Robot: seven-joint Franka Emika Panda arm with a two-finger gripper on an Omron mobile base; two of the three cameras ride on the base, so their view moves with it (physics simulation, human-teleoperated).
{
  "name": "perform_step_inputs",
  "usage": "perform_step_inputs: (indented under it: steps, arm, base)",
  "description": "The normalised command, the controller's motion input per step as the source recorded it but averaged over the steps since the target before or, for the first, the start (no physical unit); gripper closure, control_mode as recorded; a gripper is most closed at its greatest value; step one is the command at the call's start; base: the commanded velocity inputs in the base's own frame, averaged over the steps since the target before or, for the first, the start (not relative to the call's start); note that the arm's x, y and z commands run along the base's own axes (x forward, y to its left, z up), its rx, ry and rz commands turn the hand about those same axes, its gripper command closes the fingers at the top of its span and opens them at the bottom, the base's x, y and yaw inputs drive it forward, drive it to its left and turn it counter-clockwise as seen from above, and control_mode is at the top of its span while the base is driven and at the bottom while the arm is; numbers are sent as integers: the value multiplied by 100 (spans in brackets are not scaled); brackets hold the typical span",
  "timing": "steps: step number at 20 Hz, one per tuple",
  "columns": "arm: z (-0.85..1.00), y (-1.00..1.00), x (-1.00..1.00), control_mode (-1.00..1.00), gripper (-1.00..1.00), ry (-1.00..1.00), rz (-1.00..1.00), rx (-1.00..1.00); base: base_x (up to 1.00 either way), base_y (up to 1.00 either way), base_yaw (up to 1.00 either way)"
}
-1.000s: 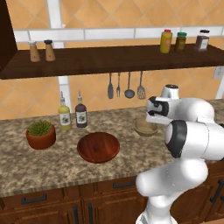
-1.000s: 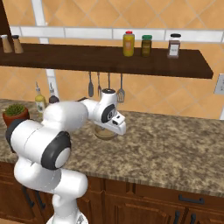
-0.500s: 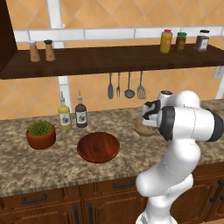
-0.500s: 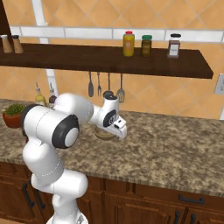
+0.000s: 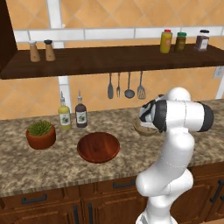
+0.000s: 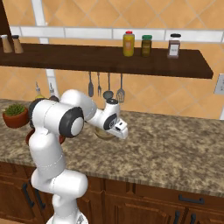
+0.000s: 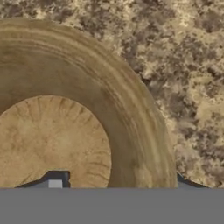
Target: Pick up the bowls on the counter and stack them on top of one another in the open cabinet. Place the smaller bowl on top of the larger bowl.
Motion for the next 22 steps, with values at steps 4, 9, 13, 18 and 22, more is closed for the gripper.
perform_step_inputs:
  steps: [4, 9, 13, 18, 22]
  arm:
    - [0, 0, 0, -100, 100, 0, 0, 0]
    - [55, 8, -42, -100, 100, -27, 0, 0]
    - [90, 48, -90, -100, 100, -43, 0, 0]
    - [90, 97, -75, -100, 100, -25, 3, 0]
    - [76, 100, -61, -100, 100, -6, 3, -3]
  base:
    - [0, 0, 0]
    - [0, 0, 0]
    - [0, 0, 0]
    - [0, 0, 0]
    - [0, 0, 0]
